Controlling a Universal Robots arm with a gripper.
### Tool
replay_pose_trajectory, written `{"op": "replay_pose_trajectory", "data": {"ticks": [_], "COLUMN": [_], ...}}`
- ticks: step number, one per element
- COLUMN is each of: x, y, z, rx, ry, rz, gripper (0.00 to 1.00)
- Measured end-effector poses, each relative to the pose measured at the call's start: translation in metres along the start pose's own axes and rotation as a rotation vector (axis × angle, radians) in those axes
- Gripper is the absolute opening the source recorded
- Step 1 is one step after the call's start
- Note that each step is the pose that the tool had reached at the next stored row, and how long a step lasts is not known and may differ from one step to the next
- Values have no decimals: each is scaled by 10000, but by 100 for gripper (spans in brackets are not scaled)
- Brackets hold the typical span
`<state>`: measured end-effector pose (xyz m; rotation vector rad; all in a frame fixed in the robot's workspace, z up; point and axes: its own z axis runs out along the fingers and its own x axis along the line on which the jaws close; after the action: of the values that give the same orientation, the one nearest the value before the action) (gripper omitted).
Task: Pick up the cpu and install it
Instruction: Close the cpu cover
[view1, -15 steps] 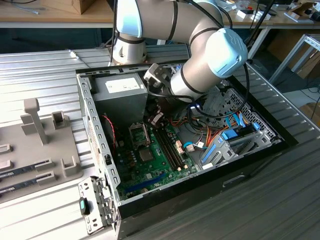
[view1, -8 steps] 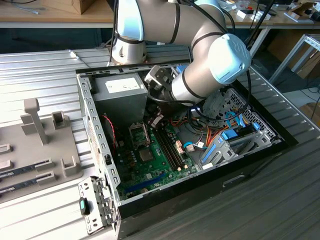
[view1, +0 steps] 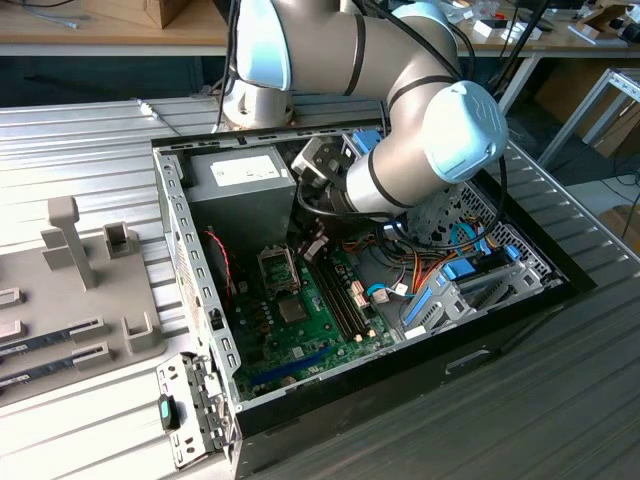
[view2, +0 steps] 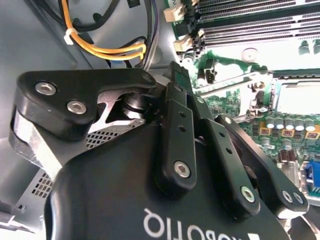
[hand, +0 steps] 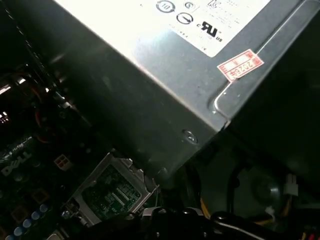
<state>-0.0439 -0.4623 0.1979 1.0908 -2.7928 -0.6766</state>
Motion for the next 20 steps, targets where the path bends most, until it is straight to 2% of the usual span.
{"op": "replay_pose_trajectory", "data": {"ticks": [3, 6, 8, 11, 20], "x": [6, 34, 65, 96, 119], "y": [-10, -2, 1, -3, -11], "z": [19, 20, 18, 9, -37], "rx": [-74, -97, -150, -297, -678], "ry": [-61, -84, -130, -254, -575], "rz": [-23, -31, -47, -91, -200], "gripper": [11, 11, 11, 11, 11]}}
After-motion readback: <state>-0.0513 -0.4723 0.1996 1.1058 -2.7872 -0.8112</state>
